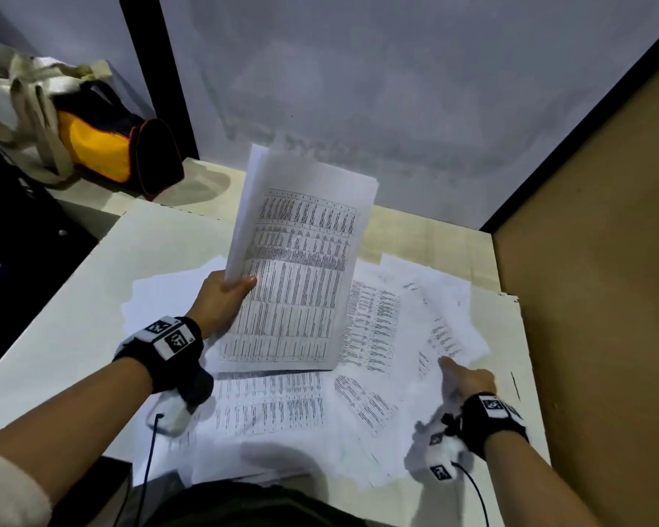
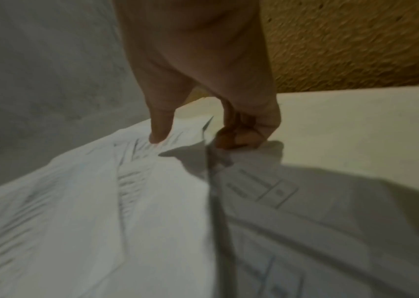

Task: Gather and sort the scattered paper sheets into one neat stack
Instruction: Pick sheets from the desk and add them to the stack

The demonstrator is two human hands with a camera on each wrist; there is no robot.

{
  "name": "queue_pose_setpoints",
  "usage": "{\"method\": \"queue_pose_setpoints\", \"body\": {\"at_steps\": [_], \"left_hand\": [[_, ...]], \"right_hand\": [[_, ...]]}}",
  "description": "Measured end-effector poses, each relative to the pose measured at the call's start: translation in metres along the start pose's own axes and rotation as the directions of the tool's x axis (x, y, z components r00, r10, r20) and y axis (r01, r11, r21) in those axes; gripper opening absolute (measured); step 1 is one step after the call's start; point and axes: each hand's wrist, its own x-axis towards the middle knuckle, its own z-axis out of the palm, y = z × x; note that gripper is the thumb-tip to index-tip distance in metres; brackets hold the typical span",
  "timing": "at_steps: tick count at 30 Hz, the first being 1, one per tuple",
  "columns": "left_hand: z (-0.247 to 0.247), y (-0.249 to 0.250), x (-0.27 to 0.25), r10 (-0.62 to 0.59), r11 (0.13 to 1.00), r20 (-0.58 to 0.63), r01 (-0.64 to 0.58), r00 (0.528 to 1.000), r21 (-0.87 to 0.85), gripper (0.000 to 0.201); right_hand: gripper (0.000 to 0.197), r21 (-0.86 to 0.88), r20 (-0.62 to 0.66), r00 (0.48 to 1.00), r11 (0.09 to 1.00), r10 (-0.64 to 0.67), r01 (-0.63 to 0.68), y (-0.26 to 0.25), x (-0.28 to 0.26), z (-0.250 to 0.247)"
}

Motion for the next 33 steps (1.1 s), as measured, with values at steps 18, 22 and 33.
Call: {"method": "queue_pose_setpoints", "body": {"at_steps": [18,22,33], "left_hand": [[-0.009,-0.010,-0.011,-0.004,1.000,0.007,0.004,1.000,-0.014,0.030],[-0.004,-0.007,-0.015,0.019,0.999,0.010,-0.019,1.000,-0.041,0.032],[0.001,-0.003,-0.025,0.078,0.994,0.055,-0.073,0.995,-0.084,0.027]], "right_hand": [[0.041,0.046,-0.081,0.914,0.914,-0.398,0.402,-0.015,-0.026,-0.001],[0.026,-0.170,-0.089,0.797,0.797,-0.598,0.579,-0.018,-0.047,-0.018],[0.025,-0.296,-0.149,0.694,0.702,-0.704,0.648,-0.040,-0.067,-0.078]]}}
